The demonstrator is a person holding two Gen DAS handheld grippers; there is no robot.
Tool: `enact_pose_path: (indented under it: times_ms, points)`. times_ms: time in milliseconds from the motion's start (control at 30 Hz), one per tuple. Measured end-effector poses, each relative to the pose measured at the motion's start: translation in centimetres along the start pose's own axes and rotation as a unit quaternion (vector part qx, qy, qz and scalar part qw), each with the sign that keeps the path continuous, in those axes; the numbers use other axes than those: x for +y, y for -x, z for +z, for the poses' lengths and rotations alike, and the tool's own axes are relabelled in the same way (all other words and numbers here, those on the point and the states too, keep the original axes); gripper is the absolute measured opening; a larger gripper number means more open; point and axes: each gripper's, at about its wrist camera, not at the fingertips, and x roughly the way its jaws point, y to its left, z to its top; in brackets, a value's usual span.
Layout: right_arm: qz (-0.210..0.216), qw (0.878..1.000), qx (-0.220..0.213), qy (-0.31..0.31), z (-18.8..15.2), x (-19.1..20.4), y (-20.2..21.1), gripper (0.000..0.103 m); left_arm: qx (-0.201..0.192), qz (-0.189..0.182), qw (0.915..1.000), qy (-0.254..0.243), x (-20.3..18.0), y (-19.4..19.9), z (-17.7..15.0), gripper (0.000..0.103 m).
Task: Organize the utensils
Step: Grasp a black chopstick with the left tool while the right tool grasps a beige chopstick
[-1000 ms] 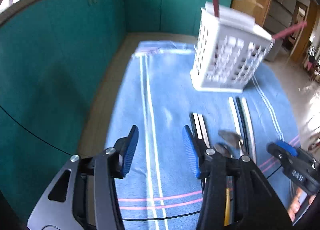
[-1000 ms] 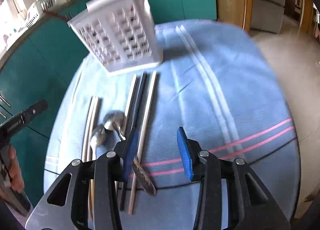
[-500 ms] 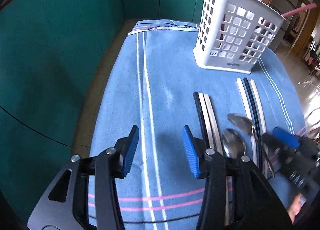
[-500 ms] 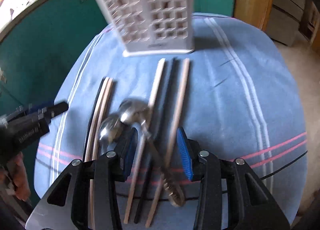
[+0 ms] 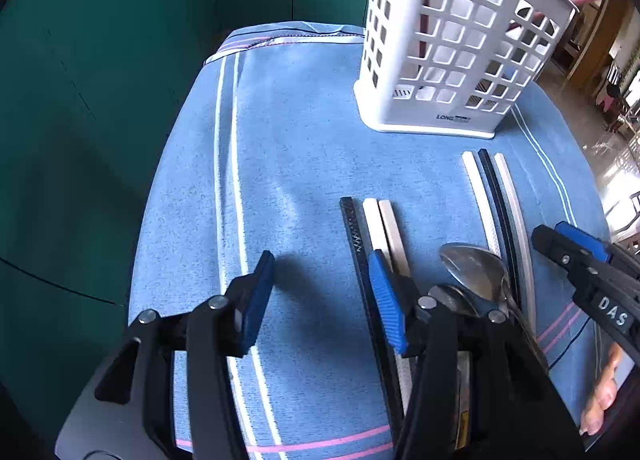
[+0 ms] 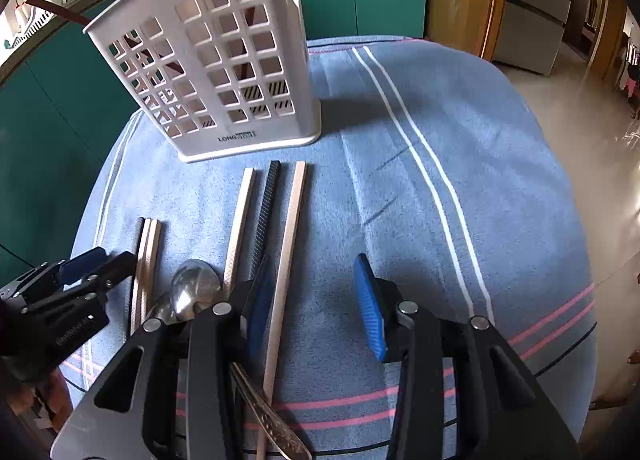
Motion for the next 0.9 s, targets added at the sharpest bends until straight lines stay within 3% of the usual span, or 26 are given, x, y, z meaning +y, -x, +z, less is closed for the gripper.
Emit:
enact_pose_path:
  times_ms: [167, 300, 500, 900]
  points:
    - [-0.011, 1.0, 0.006, 0.011, 0.5, 1.2, -1.2, 0.041, 0.002, 0.03, 0.9994, -0.018, -1.4, -1.2, 0.7, 0.051]
    - [-0.035, 0.999, 0.014, 0.028, 1.7, 1.8, -2.5, 0.041, 0.013, 0.029, 0.9995, -0.002, -0.5, -1.1, 1.3, 0.045]
    - [-0.068, 0.997, 0.031, 0.032, 1.9, 0.5, -2.4, 0.04, 0.014, 0.031, 0.9994, 0.001, 0.6, -1.1, 1.4, 0.045]
    - [-0.065, 0.996, 0.045, 0.027, 5.6, 0.3, -4.3, 0.04, 0.048, 0.051, 0.9975, 0.0, -0.6, -2.6, 3.6, 0.045]
